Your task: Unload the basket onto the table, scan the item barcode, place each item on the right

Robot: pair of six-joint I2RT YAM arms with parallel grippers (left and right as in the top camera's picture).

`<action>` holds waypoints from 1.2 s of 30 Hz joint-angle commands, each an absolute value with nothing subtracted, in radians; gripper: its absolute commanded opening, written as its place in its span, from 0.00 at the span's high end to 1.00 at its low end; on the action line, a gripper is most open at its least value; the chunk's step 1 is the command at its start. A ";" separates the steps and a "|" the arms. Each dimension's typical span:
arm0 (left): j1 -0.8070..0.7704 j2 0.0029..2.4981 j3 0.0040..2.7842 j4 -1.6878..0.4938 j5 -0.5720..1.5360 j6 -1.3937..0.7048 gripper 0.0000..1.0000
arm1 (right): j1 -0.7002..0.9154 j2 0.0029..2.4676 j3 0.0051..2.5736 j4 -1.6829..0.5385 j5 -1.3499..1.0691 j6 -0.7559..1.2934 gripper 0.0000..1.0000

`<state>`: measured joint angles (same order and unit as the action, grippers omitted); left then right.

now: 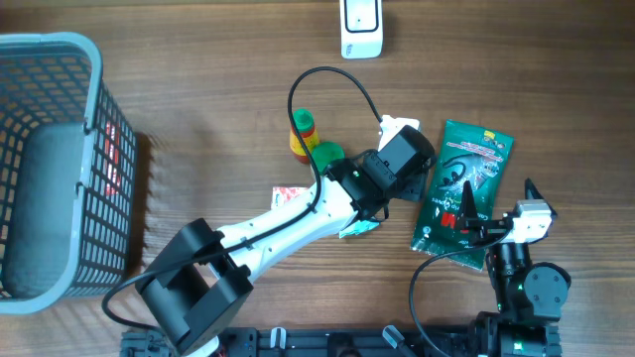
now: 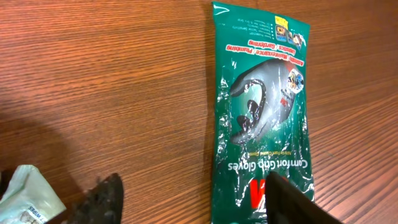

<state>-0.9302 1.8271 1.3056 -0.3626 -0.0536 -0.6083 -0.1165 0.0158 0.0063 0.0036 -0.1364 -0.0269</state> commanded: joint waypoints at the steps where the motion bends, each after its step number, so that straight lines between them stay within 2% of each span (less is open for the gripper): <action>1: -0.926 1.751 1.311 -0.383 -0.126 -0.606 0.43 | -0.113 0.014 0.005 0.007 -0.127 -0.020 0.00; 6: -0.905 1.593 1.348 -0.434 -0.337 -0.525 0.42 | -0.113 0.014 0.005 0.007 -0.127 -0.020 0.00; 13: -0.760 1.319 1.403 -0.439 -0.575 -0.422 0.27 | -0.113 0.014 0.005 0.007 -0.127 -0.020 0.00; 17: -0.555 1.175 1.405 -0.465 -0.622 -0.461 0.20 | -0.113 0.014 0.005 0.007 -0.127 -0.020 0.00; 21: -0.257 1.068 1.405 -0.577 -0.613 -0.660 0.15 | -0.113 0.014 0.005 0.007 -0.127 -0.019 0.00; 26: 0.217 1.037 1.405 -0.711 -0.377 -0.933 0.09 | -0.113 0.014 0.005 0.007 -0.127 -0.020 0.00; 30: 0.544 1.107 1.405 -0.815 -0.147 -1.190 0.08 | -0.113 0.014 0.005 0.007 -0.127 -0.019 0.01; 31: 0.609 1.134 1.405 -0.844 -0.095 -1.262 0.02 | -0.113 0.014 0.005 0.007 -0.127 -0.020 0.00; 32: 0.667 1.164 1.405 -0.871 -0.044 -1.338 0.00 | -0.113 0.014 0.005 0.007 -0.127 -0.019 0.00; 36: 0.817 1.314 1.405 -0.909 0.175 -1.550 0.00 | -0.113 0.014 0.005 0.007 -0.126 -0.020 0.00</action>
